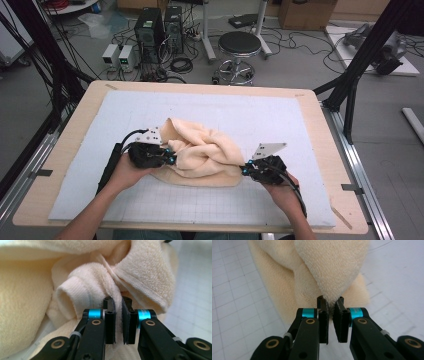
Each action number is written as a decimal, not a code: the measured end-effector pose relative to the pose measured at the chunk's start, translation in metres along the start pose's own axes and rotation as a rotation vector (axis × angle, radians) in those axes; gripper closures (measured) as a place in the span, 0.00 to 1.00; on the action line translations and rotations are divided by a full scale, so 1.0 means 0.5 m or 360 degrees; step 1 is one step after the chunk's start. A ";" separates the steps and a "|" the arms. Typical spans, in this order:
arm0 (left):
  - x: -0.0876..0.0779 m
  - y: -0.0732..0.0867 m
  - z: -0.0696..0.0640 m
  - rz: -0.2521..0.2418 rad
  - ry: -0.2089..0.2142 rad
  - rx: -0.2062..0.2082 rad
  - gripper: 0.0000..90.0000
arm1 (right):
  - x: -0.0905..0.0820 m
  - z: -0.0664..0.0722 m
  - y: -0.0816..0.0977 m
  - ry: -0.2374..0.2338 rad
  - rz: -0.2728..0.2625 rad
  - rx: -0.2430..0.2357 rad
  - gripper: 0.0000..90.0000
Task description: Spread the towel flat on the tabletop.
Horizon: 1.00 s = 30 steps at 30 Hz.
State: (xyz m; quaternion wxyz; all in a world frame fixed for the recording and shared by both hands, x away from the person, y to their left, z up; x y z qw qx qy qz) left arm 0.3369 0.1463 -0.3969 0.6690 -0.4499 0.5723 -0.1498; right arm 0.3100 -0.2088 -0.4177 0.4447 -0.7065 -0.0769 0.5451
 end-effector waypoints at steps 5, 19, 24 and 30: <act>-0.011 -0.046 -0.040 -0.0049 0.0067 0.0065 0.93 | -0.073 -0.024 -0.014 0.0044 -0.0034 -0.0033 0.94; 0.021 -0.088 -0.003 -0.0042 -0.0140 -0.0079 0.93 | -0.083 -0.123 -0.062 0.0114 -0.0040 0.0054 0.93; 0.030 -0.016 0.085 0.0025 -0.0294 -0.0317 0.93 | -0.007 -0.145 -0.071 0.0039 -0.0023 0.0132 0.88; 0.032 -0.006 0.099 0.0017 -0.0316 -0.0336 0.93 | -0.011 -0.135 -0.079 0.0083 -0.0083 0.0152 0.64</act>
Point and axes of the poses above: each handheld gripper's, and its own axes: x roughly forward along the jaws, y roughly out of its underside, z roughly to its left, the point moved 2 cm from there along x, roughly forward along the jaws, and after that the axes turned 1 degree about z, right-handed, at the moved point
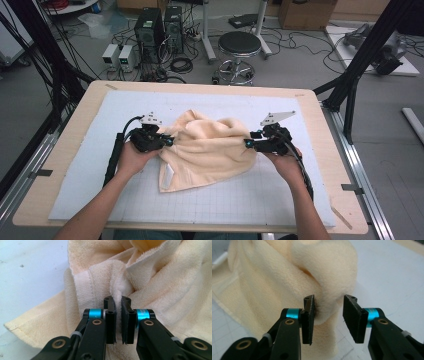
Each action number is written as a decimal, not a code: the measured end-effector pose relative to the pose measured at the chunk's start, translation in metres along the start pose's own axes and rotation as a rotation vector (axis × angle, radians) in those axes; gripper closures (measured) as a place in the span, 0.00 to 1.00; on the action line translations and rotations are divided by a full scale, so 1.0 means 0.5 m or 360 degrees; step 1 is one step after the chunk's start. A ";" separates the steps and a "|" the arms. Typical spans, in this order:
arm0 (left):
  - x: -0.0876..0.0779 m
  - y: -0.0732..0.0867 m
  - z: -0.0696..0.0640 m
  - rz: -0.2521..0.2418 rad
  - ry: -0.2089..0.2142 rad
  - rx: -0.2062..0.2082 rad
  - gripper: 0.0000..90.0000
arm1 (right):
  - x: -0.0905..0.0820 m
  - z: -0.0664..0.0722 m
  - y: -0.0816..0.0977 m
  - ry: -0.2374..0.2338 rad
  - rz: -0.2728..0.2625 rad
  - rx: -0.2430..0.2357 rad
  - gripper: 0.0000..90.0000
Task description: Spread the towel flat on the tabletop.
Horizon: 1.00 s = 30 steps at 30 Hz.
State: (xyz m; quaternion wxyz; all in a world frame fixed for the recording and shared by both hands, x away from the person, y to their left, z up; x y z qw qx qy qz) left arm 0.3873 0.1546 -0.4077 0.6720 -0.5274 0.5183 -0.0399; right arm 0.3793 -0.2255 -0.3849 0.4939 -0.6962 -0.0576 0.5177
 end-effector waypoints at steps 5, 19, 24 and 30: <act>-0.017 -0.004 -0.014 -0.0068 0.0087 0.0037 0.75 | -0.054 0.035 0.002 0.0057 -0.0125 -0.0006 0.59; -0.033 0.032 -0.024 -0.0001 0.0053 0.0112 0.62 | -0.016 0.149 0.029 -0.0137 -0.0082 -0.0167 0.56; -0.022 0.040 -0.026 0.0019 0.0043 0.0126 0.79 | 0.042 0.170 0.054 -0.0212 0.0064 -0.0183 0.62; -0.016 0.041 -0.026 0.0040 0.0072 0.0110 0.88 | 0.089 0.177 0.075 -0.0223 0.0221 -0.0186 0.72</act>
Point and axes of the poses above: each handheld gripper's, and its own axes: x roughly forward along the jaws, y roughly out of its underside, z roughly to its left, the point moved 2 cm from there along x, roughly forward along the jaws, and after that the axes turned 1 degree about z, right-handed, at the moved point
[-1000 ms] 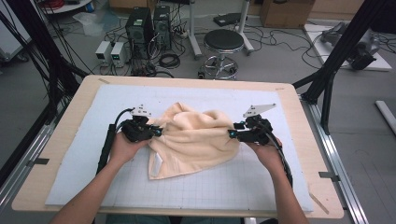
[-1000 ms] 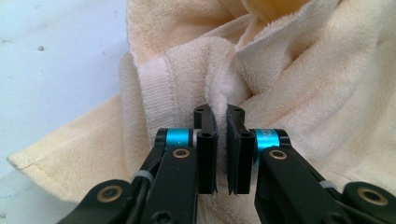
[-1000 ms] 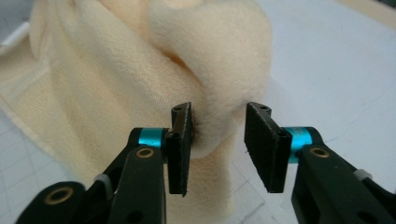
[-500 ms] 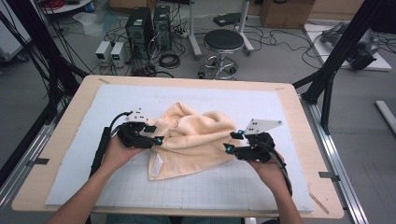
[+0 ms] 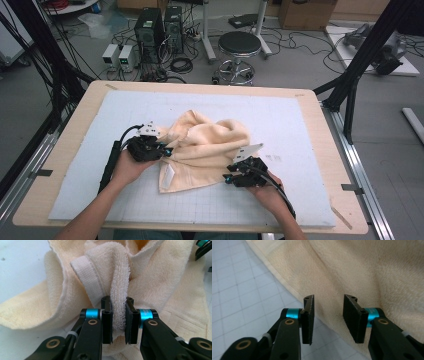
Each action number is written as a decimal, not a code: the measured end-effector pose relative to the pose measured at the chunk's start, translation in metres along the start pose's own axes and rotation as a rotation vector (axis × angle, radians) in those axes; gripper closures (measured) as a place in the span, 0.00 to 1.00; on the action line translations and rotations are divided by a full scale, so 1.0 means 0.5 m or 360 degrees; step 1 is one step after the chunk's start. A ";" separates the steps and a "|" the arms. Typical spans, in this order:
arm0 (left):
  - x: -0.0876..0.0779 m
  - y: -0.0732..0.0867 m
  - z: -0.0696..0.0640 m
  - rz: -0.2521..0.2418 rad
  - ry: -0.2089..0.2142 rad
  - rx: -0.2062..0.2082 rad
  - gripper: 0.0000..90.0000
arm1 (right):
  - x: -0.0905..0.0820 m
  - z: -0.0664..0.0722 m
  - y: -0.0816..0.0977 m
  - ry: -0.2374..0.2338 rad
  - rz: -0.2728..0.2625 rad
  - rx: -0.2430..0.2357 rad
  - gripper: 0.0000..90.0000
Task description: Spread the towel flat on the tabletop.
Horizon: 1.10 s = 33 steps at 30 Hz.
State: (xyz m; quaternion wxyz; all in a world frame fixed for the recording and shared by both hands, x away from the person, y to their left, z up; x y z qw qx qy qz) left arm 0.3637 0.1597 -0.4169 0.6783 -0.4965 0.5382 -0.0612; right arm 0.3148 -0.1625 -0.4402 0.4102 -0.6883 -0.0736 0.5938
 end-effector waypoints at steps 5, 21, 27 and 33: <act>-0.006 0.000 -0.009 -0.0003 0.0024 0.0005 0.88 | 0.014 -0.004 0.002 -0.0025 0.0043 -0.0012 0.84; -0.055 -0.024 -0.005 -0.0194 0.0132 -0.0017 0.57 | -0.115 -0.049 0.091 0.0078 0.0012 -0.0009 0.96; -0.035 -0.032 -0.026 -0.0185 0.0169 0.0024 0.56 | -0.169 -0.115 0.132 0.0213 0.0039 0.0088 0.96; -0.022 -0.039 -0.031 -0.0172 0.0177 0.0035 0.56 | -0.187 -0.172 0.134 0.0303 0.0053 0.0185 0.96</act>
Point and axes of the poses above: each handheld gripper's, and its own axes: x roughly forward along the jaws, y roughly out of its underside, z roughly to its left, the point moved 2 cm from there along x, roughly forward along the jaws, and after that the axes turned 1 degree about z, right-handed, at the moved point
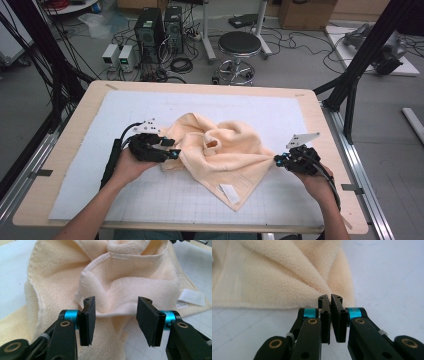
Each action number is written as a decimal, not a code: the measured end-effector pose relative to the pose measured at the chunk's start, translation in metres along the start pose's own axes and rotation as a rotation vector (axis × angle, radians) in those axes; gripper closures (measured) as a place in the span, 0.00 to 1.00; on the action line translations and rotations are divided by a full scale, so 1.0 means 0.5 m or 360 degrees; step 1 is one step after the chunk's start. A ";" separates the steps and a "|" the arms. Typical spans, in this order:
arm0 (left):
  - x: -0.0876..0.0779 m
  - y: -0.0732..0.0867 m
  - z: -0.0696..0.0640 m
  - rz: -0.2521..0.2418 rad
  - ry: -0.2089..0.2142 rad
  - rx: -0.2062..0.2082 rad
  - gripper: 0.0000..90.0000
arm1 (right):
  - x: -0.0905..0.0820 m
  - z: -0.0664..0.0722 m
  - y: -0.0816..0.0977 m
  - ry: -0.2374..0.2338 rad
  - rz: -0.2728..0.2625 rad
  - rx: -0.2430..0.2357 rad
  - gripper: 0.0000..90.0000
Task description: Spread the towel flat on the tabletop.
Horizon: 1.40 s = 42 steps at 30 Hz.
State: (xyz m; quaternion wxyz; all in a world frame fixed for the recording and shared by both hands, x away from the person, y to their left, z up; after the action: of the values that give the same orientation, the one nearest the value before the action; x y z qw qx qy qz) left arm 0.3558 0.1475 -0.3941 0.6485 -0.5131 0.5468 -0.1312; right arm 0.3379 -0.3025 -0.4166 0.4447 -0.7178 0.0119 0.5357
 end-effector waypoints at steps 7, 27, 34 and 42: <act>0.034 -0.011 0.010 -0.0020 -0.0087 -0.0021 0.62 | -0.014 0.048 -0.019 -0.0105 -0.0191 -0.0019 0.76; 0.057 0.012 0.012 0.0243 -0.0228 0.0055 0.94 | 0.105 0.199 -0.038 -0.0394 -0.0060 -0.0211 0.84; -0.050 0.091 -0.034 0.0205 -0.0225 0.0030 0.94 | 0.100 0.207 -0.034 -0.0474 -0.0047 -0.0246 0.96; -0.116 0.158 -0.110 0.0196 -0.0135 0.0009 0.94 | 0.062 0.246 -0.013 -0.0608 -0.0072 -0.0321 0.97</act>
State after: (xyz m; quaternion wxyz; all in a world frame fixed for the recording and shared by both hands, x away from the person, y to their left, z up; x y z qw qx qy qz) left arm 0.2568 0.1961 -0.4178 0.6794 -0.4816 0.5490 -0.0707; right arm 0.2609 -0.2041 -0.4407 0.3767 -0.6440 -0.1424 0.6504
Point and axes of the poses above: each handheld gripper's, and its own axes: x roughly forward along the jaws, y roughly out of its underside, z roughly to its left, the point moved 2 cm from there along x, roughly forward along the jaws, and after that the axes turned 1 degree about z, right-handed, at the moved point
